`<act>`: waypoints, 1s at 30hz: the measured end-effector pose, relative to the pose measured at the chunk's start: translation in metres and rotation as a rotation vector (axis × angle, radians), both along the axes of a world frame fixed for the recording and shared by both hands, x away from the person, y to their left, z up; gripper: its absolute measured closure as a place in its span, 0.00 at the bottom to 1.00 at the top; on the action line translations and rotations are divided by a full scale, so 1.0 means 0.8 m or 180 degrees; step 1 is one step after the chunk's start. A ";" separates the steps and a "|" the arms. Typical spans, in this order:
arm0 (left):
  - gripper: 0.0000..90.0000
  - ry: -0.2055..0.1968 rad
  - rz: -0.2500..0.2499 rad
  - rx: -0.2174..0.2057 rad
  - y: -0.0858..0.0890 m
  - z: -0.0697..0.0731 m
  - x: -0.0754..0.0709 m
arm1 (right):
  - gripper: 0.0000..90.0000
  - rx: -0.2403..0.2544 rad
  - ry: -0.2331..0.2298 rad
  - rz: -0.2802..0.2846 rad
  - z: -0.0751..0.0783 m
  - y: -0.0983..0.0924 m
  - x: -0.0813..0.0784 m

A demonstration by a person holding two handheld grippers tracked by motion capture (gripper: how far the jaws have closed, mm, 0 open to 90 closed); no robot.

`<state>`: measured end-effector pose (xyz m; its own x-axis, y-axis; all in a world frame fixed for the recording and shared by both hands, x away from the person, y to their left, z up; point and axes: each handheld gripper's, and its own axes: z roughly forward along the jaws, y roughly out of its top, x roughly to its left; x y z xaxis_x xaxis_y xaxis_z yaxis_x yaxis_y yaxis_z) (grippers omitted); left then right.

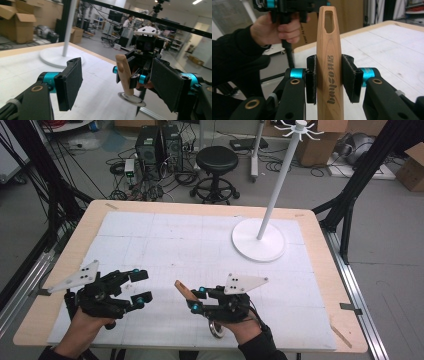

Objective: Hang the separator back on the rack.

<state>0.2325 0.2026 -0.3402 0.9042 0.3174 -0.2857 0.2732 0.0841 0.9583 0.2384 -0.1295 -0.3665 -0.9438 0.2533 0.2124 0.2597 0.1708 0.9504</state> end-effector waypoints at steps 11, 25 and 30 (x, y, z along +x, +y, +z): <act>0.35 0.0089 -0.0343 -0.0072 -0.037 0.001 0.006 | 0.74 0.0112 -0.0041 0.0160 0.007 0.007 -0.010; 0.63 0.0114 -0.0729 -0.0183 -0.052 0.001 0.007 | 0.74 0.0179 -0.0049 0.0352 0.011 0.017 -0.016; 0.69 0.0100 -0.0769 -0.0188 -0.054 0.000 0.006 | 0.74 0.0233 -0.0031 0.0390 0.011 0.018 -0.017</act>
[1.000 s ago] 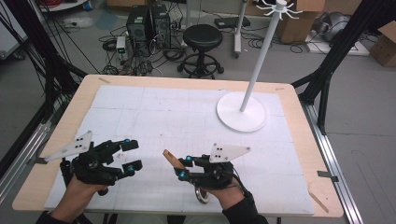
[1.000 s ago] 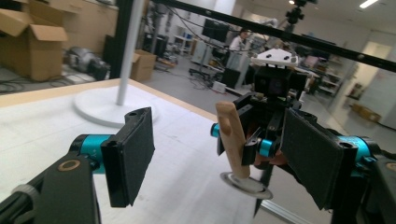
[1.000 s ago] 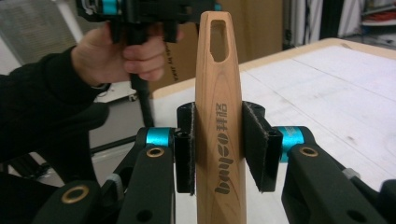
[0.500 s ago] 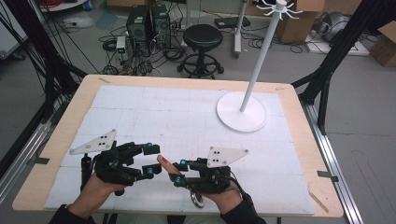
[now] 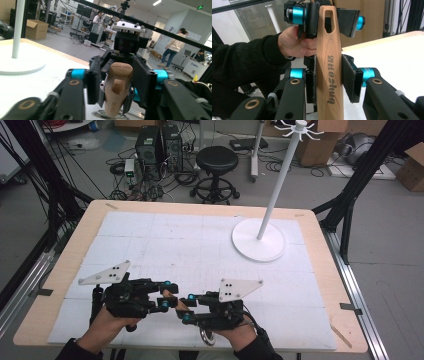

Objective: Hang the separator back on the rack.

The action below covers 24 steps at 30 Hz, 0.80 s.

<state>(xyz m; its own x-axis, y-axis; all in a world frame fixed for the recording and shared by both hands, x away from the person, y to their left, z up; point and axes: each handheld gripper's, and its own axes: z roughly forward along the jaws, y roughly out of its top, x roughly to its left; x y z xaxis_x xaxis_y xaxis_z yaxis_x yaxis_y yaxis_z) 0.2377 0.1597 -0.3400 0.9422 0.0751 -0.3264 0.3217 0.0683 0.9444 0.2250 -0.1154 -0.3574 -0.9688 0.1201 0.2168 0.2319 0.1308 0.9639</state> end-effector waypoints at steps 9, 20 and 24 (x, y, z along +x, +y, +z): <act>0.78 -0.0171 0.0044 -0.0018 -0.001 0.003 -0.007 | 0.74 0.0042 0.0012 0.0060 0.000 0.000 0.001; 0.79 -0.0418 0.0276 0.0364 -0.012 0.033 -0.018 | 0.65 0.0096 0.0112 0.0074 0.001 -0.003 0.004; 0.79 -0.0450 0.0426 0.0427 -0.008 0.044 -0.019 | 0.47 0.0041 0.0064 -0.0075 0.001 -0.006 0.002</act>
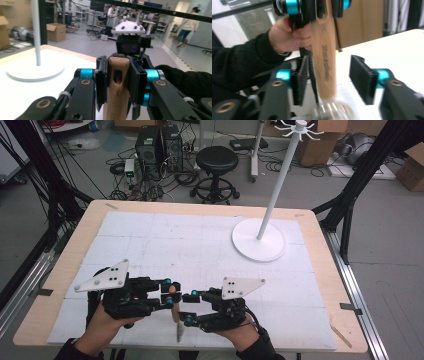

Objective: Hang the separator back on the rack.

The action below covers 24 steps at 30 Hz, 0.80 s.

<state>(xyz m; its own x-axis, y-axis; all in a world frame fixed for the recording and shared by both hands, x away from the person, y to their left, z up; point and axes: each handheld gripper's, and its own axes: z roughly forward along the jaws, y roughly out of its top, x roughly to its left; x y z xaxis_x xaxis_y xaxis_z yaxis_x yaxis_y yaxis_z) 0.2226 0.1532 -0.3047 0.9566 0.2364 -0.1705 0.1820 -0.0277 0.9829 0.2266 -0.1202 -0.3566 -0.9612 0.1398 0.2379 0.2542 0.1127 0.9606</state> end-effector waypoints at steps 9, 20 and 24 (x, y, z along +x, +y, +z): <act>0.79 -0.0227 0.0570 0.0198 0.002 0.023 -0.009 | 0.27 -0.0232 -0.0252 -0.0678 0.000 0.008 -0.006; 0.79 -0.0264 0.1132 0.0127 -0.014 0.034 -0.014 | 0.41 -0.0401 -0.0607 -0.1163 0.009 0.026 -0.018; 0.79 -0.0238 0.1177 0.0065 -0.019 0.034 -0.014 | 0.49 -0.0407 -0.0586 -0.1201 0.008 0.032 -0.018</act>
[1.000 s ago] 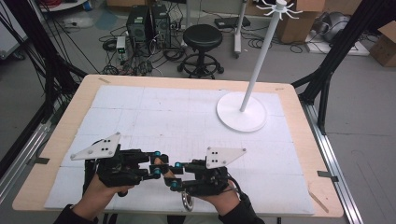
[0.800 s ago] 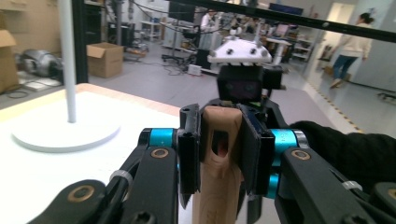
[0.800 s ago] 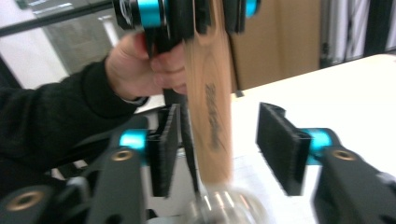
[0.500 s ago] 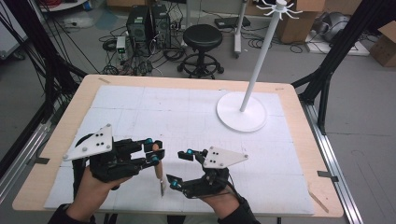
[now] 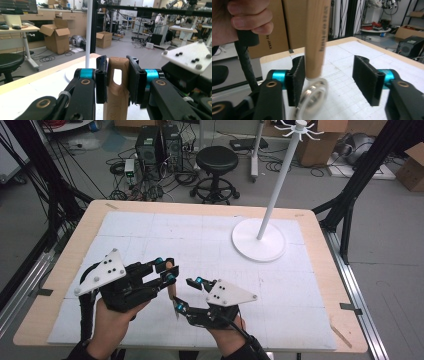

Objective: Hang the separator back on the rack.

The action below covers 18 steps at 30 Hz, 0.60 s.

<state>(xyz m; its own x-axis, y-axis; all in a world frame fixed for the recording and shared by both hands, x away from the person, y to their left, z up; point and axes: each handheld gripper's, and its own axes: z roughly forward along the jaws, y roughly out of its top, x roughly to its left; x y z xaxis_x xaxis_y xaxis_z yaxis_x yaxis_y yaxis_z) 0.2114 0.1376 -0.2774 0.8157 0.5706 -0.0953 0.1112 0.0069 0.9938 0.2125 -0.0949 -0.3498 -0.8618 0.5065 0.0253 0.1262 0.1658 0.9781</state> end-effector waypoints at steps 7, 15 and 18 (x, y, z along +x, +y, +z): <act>0.79 0.0012 0.0021 0.0002 -0.011 -0.002 -0.003 | 0.63 -0.0095 -0.0004 -0.0143 -0.004 0.010 0.000; 0.79 0.0026 0.0026 -0.0060 -0.010 0.000 -0.005 | 0.78 -0.0094 -0.0091 -0.0150 -0.002 0.007 -0.006; 0.78 0.0076 -0.0049 -0.0078 -0.008 -0.001 -0.003 | 0.78 -0.0122 -0.0057 -0.0099 -0.001 0.007 -0.007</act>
<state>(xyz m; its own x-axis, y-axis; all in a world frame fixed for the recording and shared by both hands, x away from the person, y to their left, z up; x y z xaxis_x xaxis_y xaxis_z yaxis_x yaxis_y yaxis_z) 0.2091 0.1312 -0.2779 0.8216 0.5553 -0.1287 0.1353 0.0293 0.9904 0.2071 -0.0896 -0.3508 -0.8458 0.5334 -0.0098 0.1145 0.1995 0.9732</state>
